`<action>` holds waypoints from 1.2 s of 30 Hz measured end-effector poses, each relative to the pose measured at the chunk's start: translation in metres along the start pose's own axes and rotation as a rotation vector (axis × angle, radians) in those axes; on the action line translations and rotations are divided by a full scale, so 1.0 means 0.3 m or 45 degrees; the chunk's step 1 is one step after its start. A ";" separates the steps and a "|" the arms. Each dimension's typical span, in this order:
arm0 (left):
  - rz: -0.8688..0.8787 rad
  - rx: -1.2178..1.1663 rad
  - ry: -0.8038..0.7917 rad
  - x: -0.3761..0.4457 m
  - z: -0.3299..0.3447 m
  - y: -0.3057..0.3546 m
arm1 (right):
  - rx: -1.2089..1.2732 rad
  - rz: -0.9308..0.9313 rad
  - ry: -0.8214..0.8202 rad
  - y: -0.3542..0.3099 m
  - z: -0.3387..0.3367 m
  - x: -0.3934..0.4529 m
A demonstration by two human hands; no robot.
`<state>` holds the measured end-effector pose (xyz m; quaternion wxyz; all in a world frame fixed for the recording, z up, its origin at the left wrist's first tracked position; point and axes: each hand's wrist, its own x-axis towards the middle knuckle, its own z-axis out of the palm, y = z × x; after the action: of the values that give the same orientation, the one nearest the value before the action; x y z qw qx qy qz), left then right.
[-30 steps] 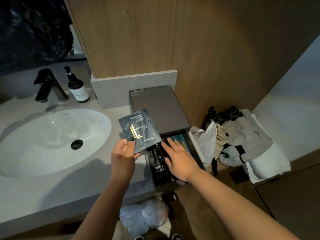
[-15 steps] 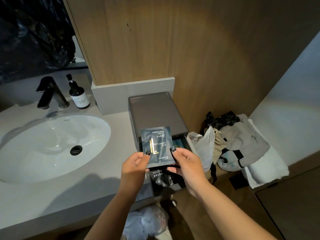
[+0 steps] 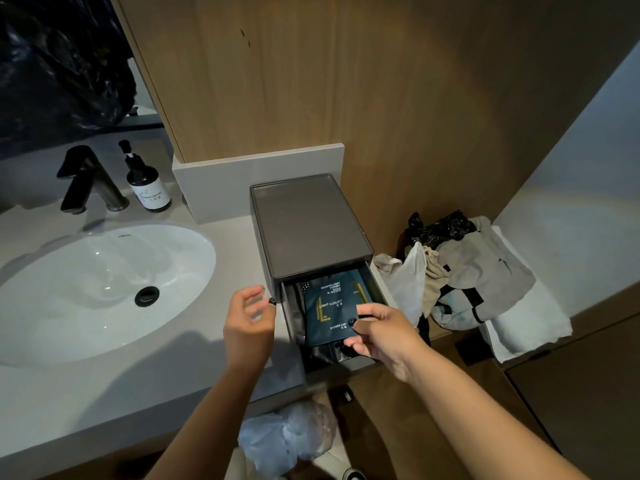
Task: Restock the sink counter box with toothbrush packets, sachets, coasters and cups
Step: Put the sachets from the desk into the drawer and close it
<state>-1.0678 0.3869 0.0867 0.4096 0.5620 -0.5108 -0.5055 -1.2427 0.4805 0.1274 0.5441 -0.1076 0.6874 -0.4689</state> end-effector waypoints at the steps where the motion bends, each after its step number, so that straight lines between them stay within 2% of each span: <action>1: 0.047 0.070 -0.036 0.015 -0.001 -0.002 | -0.020 0.008 -0.008 -0.006 0.011 0.012; 4: 0.181 0.242 -0.235 0.064 0.001 0.004 | -0.043 0.040 0.008 -0.020 0.037 0.057; 8: 0.403 0.688 -0.435 0.105 0.002 0.009 | -0.152 0.125 -0.029 -0.034 0.064 0.096; 12: 0.570 0.830 -0.540 0.111 -0.017 0.001 | -0.189 0.183 -0.013 -0.037 0.062 0.109; 17: 0.562 0.887 -0.563 0.111 -0.031 0.036 | -0.224 0.211 0.009 -0.050 0.038 0.116; 23: 0.550 0.965 -0.616 0.119 -0.038 0.049 | -0.433 0.117 0.053 -0.038 0.032 0.121; 27: 0.512 0.969 -0.620 0.122 -0.037 0.041 | -0.350 0.063 0.071 -0.045 0.039 0.135; 31: 0.489 0.976 -0.634 0.124 -0.033 0.029 | -0.167 0.119 0.068 -0.048 0.063 0.171; 36: 0.473 1.006 -0.624 0.129 -0.033 0.020 | -0.112 0.126 0.094 -0.063 0.115 0.209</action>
<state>-1.0604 0.3472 0.0881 0.1163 0.4385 -0.8359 -0.3090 -1.2444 0.4107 0.1023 0.5356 -0.0800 0.7314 -0.4144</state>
